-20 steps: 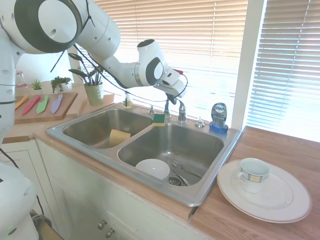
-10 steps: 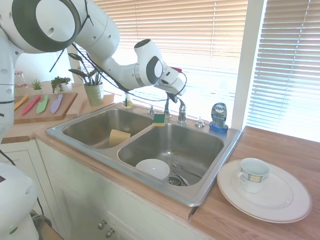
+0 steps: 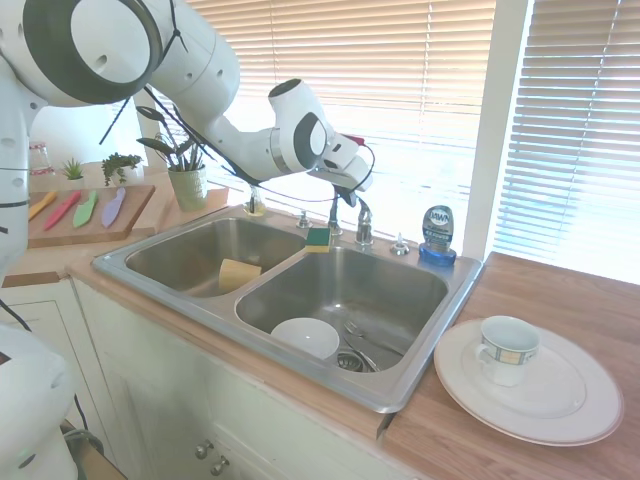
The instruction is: Turn on the faucet
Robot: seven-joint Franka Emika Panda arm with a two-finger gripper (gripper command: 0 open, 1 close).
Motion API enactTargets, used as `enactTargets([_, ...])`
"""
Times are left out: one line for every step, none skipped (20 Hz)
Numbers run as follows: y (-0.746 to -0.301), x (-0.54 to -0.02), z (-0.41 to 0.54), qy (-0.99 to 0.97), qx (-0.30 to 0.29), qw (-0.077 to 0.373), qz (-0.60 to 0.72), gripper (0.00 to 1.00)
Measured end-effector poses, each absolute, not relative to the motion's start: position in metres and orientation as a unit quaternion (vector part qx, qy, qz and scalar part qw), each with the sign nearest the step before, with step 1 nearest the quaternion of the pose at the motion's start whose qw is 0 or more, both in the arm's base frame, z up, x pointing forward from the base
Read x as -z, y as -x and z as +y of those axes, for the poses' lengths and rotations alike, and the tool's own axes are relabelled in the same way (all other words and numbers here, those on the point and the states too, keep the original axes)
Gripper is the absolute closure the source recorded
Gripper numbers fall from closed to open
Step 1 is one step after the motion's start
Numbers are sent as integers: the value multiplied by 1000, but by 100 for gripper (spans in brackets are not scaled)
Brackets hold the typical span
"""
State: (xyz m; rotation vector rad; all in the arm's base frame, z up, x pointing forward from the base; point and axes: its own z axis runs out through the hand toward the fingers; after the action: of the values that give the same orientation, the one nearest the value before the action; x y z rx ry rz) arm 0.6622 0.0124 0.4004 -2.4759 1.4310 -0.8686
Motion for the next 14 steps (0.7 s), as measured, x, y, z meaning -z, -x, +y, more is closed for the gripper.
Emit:
enactTargets([-661,-396,12,828,287,72,476,100])
enactTargets([-658,-391,11,830,283,68,476,100])
enactTargets([-656,-385,11,831,277,65,477,100])
enactTargets([-653,-379,11,833,273,63,478,100])
enactTargets([-650,-374,10,834,268,60,478,100])
enactTargets([-646,-369,9,836,263,57,479,100])
enactTargets([-641,-365,7,837,257,56,480,100])
enactTargets([-636,-361,5,840,249,54,479,100])
enactTargets([-630,-358,2,842,241,52,480,100])
enactTargets([-623,-355,-1,845,230,50,480,100])
enactTargets([-617,-354,-3,849,219,49,478,100])
enactTargets([-611,-353,-4,853,208,48,476,100])
enactTargets([-604,-352,-5,858,197,46,473,100])
enactTargets([-597,-352,-5,862,183,43,470,100])
